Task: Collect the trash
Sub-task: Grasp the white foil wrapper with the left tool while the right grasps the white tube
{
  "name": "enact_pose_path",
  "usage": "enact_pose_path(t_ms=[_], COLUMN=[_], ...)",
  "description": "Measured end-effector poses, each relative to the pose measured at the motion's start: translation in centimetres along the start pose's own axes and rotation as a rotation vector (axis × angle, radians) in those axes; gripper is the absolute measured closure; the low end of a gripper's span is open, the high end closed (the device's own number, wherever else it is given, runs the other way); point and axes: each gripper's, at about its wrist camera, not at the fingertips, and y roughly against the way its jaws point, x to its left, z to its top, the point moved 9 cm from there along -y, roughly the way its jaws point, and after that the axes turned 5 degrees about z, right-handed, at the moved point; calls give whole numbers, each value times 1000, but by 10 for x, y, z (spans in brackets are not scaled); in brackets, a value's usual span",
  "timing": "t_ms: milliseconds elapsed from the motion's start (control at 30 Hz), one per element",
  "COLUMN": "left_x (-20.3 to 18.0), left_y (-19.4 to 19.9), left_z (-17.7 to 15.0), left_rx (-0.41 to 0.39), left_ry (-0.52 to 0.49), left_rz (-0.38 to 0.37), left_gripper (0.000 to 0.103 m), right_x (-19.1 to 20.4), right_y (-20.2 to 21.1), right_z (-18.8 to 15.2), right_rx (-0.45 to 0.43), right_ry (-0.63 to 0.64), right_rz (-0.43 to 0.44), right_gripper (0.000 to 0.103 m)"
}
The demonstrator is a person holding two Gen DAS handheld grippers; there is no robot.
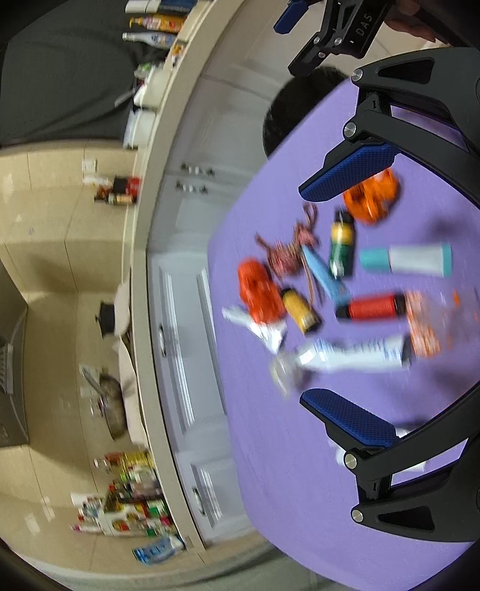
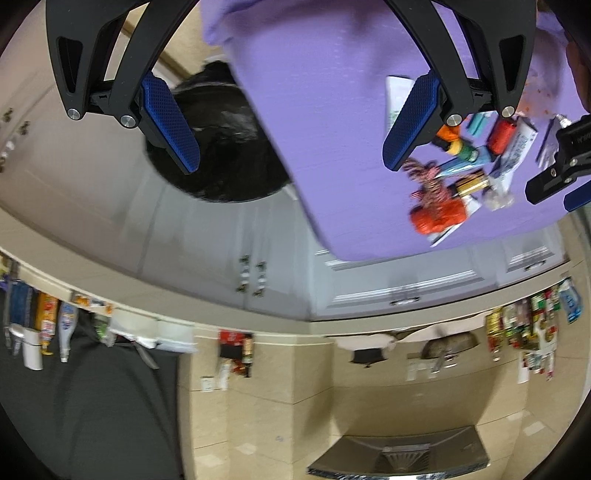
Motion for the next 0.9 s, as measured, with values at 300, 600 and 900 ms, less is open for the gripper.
enact_pose_path(t_ms=[300,600,900], left_x=[71,109,118], left_y=[-9,-15,-32], left_z=[-38,-75,-80], left_rx=[75,163,201], left_ry=[21,101,139], left_rz=[138,137,139], left_gripper=[23,26,48], right_x=[44,50,51], right_y=[-40,-51,-58], right_z=[-30,-46,-50], right_rx=[119,174,191], right_ry=[22,17,26], right_rz=[132,162,162], right_gripper=[43,44,44])
